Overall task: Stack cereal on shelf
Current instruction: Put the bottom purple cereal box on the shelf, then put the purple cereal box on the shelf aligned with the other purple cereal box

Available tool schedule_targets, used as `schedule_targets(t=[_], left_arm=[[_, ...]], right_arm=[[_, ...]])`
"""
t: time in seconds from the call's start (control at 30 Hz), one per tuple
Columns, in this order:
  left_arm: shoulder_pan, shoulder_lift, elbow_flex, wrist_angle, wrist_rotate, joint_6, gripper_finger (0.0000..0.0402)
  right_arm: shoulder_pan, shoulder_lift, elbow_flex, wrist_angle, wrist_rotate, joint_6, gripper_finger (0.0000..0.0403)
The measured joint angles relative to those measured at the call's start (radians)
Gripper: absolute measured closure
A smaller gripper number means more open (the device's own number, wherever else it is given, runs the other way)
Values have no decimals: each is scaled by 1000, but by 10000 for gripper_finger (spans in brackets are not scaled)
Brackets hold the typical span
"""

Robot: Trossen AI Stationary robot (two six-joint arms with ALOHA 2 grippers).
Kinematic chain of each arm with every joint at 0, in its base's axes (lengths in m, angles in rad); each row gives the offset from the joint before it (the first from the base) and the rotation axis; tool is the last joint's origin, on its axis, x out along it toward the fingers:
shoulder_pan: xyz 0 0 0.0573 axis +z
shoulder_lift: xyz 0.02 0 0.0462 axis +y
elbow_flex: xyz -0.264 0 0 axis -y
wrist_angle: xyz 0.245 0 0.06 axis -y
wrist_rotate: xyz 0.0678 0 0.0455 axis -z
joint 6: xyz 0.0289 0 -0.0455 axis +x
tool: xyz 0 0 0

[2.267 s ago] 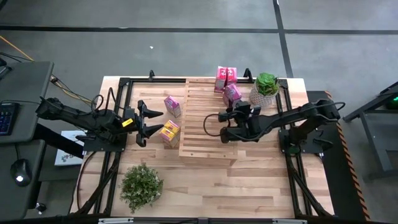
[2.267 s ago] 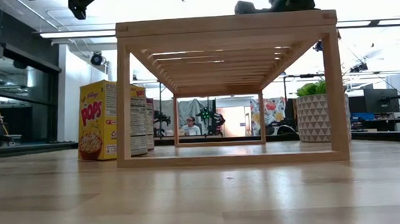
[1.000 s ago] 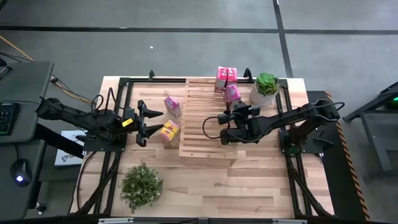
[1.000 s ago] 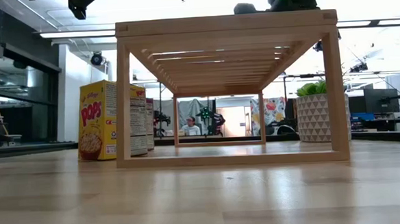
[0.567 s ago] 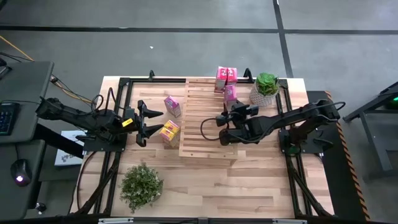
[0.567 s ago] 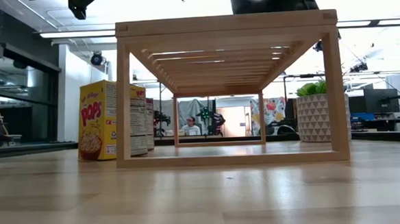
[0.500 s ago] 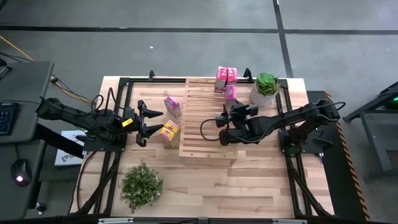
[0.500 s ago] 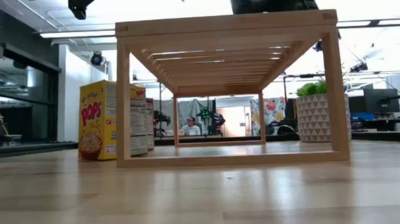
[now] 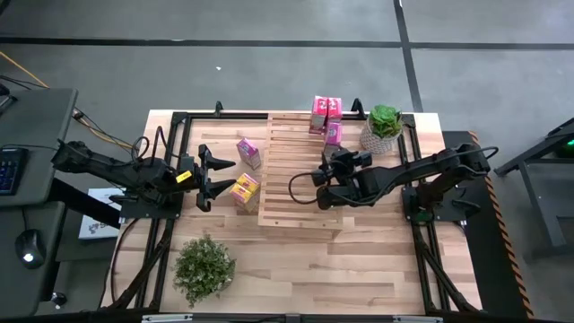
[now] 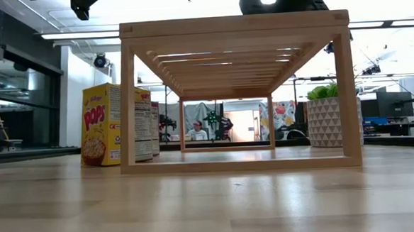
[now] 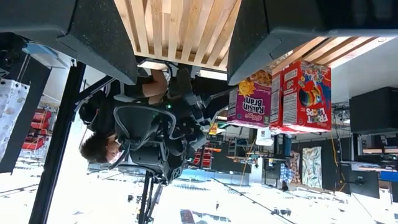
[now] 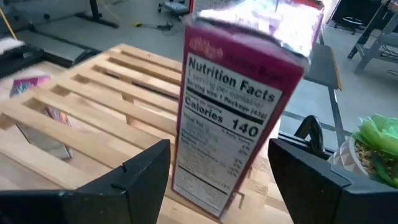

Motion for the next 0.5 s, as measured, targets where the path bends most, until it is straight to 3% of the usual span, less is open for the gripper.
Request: schedule_targets(t=[0.5], left_arm=[[0, 0, 0, 0, 0, 0, 163]], right_arm=[[77, -122, 0, -41, -73, -76, 139]])
